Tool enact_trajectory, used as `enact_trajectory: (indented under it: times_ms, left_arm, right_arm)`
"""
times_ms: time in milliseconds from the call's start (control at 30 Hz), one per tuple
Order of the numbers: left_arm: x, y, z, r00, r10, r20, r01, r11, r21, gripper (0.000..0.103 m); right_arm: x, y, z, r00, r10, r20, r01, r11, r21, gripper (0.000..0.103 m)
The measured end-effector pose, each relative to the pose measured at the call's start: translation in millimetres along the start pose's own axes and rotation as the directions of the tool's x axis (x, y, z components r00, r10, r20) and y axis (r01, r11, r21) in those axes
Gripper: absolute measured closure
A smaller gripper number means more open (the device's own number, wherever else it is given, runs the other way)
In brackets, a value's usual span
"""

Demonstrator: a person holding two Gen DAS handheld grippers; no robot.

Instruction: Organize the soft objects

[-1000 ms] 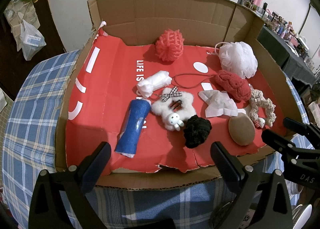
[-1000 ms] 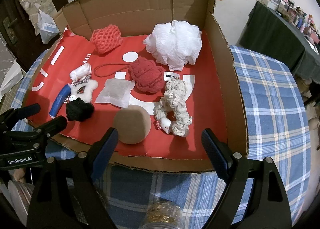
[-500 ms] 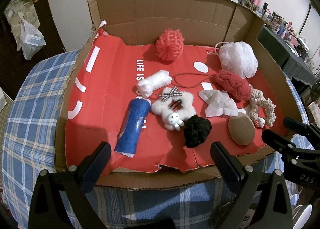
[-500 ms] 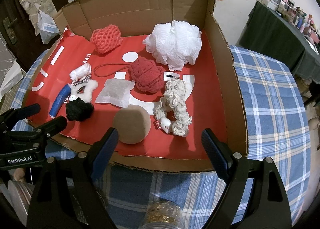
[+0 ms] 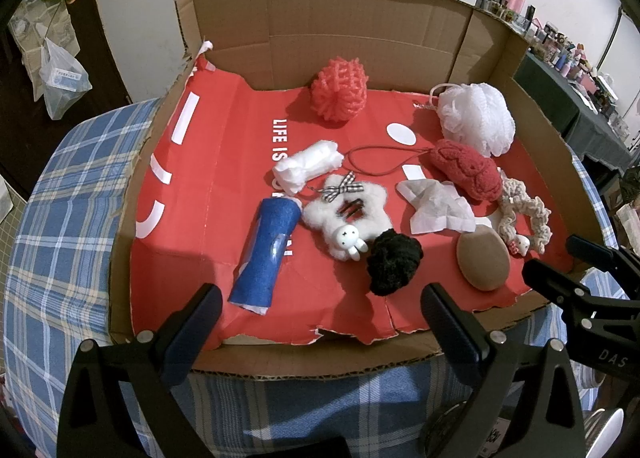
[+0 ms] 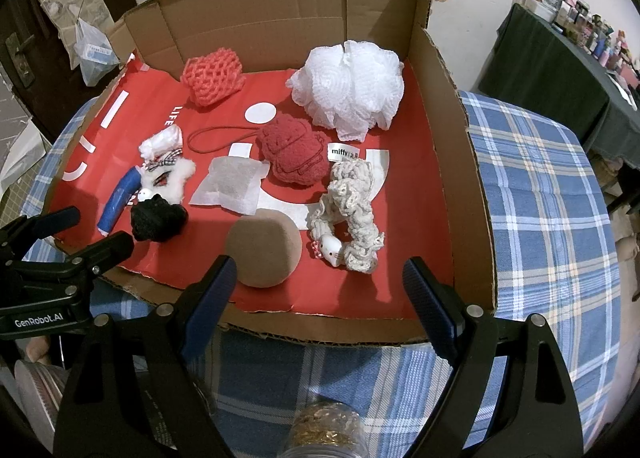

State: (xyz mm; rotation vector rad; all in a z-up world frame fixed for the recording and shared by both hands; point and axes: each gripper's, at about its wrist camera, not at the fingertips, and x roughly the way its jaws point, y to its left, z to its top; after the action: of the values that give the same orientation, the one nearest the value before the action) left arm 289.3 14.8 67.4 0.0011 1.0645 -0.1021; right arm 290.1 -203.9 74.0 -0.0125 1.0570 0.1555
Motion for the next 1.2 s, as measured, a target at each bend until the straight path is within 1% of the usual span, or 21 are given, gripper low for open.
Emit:
enact_trajectory:
  times_ms: [1033,1133,1200]
  left_arm:
    - [0.8,-2.3,0.8,1.0,0.001,-0.001,-0.001,1.0,0.001,0.002]
    - [0.9,-2.7,1.0,1.0,0.011,0.0,-0.011,1.0,0.0,0.002]
    - [0.5,-3.0,0.8,1.0,0.002,-0.001,-0.002,1.0,0.008,0.002]
  right_arm:
    - [0.7,-0.4,1.4,1.0,0.001,-0.003,-0.001,1.0,0.0,0.018]
    - [1.5,-0.5,1.6,1.0,0.008,-0.012,-0.008,1.0,-0.002,0.018]
    - [1.5,0.6,1.8,1.0,0.013,-0.017,-0.013,1.0,-0.009,0.018]
